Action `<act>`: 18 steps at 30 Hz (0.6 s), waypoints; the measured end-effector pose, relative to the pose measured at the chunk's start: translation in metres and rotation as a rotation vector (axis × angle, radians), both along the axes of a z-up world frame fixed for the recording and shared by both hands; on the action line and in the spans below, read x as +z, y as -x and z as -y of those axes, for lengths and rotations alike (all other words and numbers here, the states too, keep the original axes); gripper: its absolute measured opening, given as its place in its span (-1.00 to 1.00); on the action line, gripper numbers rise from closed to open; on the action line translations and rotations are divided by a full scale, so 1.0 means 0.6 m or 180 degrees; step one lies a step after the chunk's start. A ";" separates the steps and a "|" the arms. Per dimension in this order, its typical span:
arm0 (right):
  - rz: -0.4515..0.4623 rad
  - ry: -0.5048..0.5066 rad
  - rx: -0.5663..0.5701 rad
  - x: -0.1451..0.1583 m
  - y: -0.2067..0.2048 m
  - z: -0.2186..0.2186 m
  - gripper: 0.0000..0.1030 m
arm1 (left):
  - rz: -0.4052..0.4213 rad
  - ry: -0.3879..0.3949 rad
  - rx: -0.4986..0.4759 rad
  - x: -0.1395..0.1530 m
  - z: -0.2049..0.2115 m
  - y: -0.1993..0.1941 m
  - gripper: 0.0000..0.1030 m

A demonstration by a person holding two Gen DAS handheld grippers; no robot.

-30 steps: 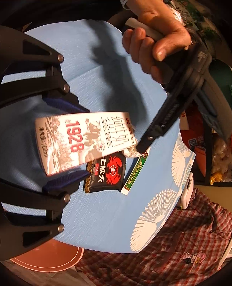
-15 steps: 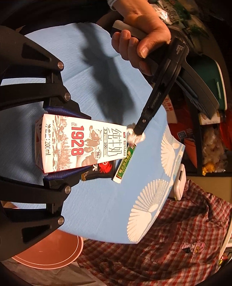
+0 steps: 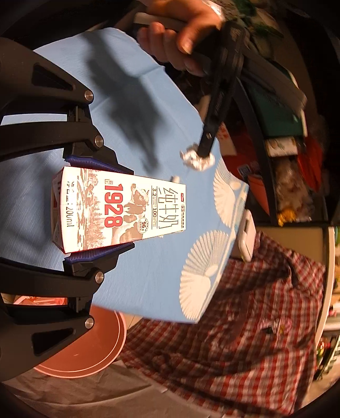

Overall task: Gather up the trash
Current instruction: 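Carry the tissue with the left tool while the right tool carries the carton over the bucket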

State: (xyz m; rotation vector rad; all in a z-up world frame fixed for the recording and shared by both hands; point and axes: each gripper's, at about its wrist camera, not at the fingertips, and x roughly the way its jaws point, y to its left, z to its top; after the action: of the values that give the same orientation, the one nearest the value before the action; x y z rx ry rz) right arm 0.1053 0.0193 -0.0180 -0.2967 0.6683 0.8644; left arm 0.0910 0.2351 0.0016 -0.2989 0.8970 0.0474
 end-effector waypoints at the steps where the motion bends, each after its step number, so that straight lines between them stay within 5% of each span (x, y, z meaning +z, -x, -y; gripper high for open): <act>1: 0.0013 -0.0037 -0.0061 0.005 -0.001 0.007 -0.05 | 0.0031 -0.0012 0.0004 0.005 0.004 0.003 -0.88; 18: 0.0130 -0.0347 -0.1038 0.046 -0.056 0.110 -0.05 | 0.0236 -0.0158 -0.0182 0.038 0.097 -0.003 -0.88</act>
State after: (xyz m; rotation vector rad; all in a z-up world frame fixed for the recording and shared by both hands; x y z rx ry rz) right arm 0.1388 -0.0465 0.0096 -0.1025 0.6085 0.5787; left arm 0.0928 0.1771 0.0243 -0.2272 0.8291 0.0055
